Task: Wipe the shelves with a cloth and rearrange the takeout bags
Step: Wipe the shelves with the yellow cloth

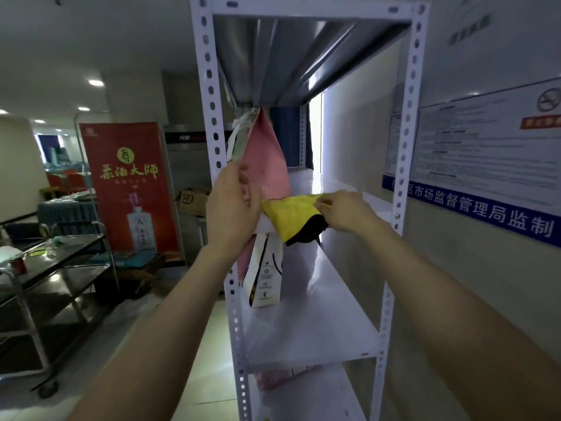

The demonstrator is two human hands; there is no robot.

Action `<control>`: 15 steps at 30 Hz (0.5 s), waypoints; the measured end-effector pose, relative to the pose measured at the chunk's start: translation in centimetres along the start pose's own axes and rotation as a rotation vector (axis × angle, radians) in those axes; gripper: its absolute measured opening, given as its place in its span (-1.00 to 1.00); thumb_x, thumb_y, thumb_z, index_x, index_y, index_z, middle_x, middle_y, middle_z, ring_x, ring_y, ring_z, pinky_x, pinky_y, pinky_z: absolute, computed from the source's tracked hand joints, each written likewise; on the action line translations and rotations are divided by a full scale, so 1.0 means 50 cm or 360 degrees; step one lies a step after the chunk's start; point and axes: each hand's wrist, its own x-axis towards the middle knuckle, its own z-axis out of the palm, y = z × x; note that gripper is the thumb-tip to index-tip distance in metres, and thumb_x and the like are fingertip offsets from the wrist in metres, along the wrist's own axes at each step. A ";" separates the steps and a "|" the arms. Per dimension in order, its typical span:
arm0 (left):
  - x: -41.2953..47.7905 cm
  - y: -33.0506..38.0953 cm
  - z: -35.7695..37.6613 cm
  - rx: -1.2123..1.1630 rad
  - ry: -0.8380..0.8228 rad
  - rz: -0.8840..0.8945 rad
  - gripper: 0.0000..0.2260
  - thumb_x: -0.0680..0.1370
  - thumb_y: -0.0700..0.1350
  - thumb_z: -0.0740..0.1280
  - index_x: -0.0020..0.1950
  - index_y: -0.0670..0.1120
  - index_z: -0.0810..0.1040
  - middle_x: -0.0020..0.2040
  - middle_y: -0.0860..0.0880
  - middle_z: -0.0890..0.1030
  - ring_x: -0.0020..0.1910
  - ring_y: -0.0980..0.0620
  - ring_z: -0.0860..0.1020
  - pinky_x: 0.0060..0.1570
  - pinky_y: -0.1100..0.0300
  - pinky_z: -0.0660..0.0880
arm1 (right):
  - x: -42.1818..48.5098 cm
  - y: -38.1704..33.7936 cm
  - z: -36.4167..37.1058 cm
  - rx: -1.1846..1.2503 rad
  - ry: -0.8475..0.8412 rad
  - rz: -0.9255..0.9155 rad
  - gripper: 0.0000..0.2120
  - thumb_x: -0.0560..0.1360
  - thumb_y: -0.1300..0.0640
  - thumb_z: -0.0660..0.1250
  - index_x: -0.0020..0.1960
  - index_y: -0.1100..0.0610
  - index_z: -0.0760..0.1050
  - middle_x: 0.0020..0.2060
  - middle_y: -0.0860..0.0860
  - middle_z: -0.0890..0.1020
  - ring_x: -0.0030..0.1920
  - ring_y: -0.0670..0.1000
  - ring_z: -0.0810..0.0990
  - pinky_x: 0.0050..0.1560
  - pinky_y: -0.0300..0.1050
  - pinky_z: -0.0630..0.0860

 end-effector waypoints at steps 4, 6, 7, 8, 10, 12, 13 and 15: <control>-0.053 -0.094 0.002 0.0295 0.0344 0.0040 -0.62 0.68 -0.02 0.30 0.47 -0.13 0.41 0.30 -0.12 0.47 0.25 -0.12 0.49 0.23 -0.07 0.50 | -0.014 0.011 0.038 0.0094 0.0121 -0.0080 -0.34 0.62 -0.47 -0.03 0.52 -0.17 0.46 0.44 0.07 0.51 0.47 0.23 0.36 0.45 0.30 0.35; -0.063 -0.127 0.011 0.0162 0.0205 -0.0171 -0.52 0.73 0.04 0.26 0.60 -0.11 0.29 0.40 -0.11 0.42 0.35 -0.12 0.47 0.34 -0.16 0.49 | -0.020 0.010 0.049 -0.0022 0.0045 -0.0163 -0.28 0.58 -0.53 -0.05 0.58 -0.20 0.37 0.50 0.07 0.44 0.47 0.22 0.35 0.49 0.29 0.33; -0.069 -0.139 0.018 0.0081 0.0096 -0.0232 -0.50 0.76 0.08 0.21 0.65 -0.08 0.24 0.43 -0.09 0.44 0.36 -0.10 0.47 0.35 -0.19 0.49 | -0.021 0.010 0.055 -0.0093 0.0025 -0.0208 -0.30 0.60 -0.50 -0.03 0.60 -0.19 0.34 0.52 0.08 0.41 0.47 0.22 0.33 0.50 0.27 0.31; -0.076 -0.148 0.025 0.0021 0.0009 -0.0250 -0.50 0.78 0.11 0.16 0.69 -0.03 0.20 0.42 -0.06 0.47 0.33 -0.08 0.48 0.32 -0.19 0.50 | -0.021 0.010 0.060 -0.0126 0.0022 -0.0239 -0.34 0.64 -0.44 -0.01 0.62 -0.15 0.33 0.52 0.11 0.40 0.47 0.22 0.32 0.50 0.25 0.31; -0.088 -0.161 0.036 0.0007 -0.0040 -0.0248 -0.50 0.80 0.13 0.10 0.73 0.08 0.12 0.35 -0.02 0.53 0.19 -0.05 0.47 0.20 -0.16 0.51 | -0.013 0.003 0.070 -0.0126 0.0035 -0.0260 -0.41 0.71 -0.31 0.01 0.61 -0.07 0.36 0.51 0.15 0.40 0.44 0.23 0.32 0.50 0.19 0.31; -0.089 -0.171 0.041 0.0080 0.0001 -0.0243 -0.49 0.80 0.13 0.08 0.74 0.11 0.08 0.29 0.01 0.56 0.13 -0.04 0.45 0.14 -0.13 0.49 | 0.001 -0.016 0.081 -0.0167 0.0027 -0.0267 -0.48 0.75 -0.19 0.00 0.54 0.03 0.44 0.44 0.19 0.45 0.39 0.22 0.35 0.47 0.11 0.30; -0.089 -0.175 0.042 0.0110 0.0012 -0.0239 -0.49 0.79 0.14 0.08 0.74 0.11 0.08 0.28 0.03 0.56 0.12 -0.03 0.45 0.13 -0.11 0.48 | 0.010 -0.030 0.084 -0.0174 0.0010 -0.0271 -0.51 0.76 -0.13 -0.02 0.47 0.08 0.49 0.39 0.20 0.50 0.36 0.22 0.37 0.44 0.06 0.28; -0.090 -0.180 0.042 0.0109 0.0007 -0.0221 -0.48 0.79 0.17 0.06 0.74 0.12 0.09 0.29 0.06 0.55 0.12 0.00 0.45 0.14 -0.08 0.47 | 0.033 -0.068 0.084 -0.0073 -0.0054 -0.0239 -0.56 0.76 -0.02 -0.03 0.30 0.18 0.54 0.26 0.22 0.56 0.25 0.20 0.41 0.31 0.00 0.25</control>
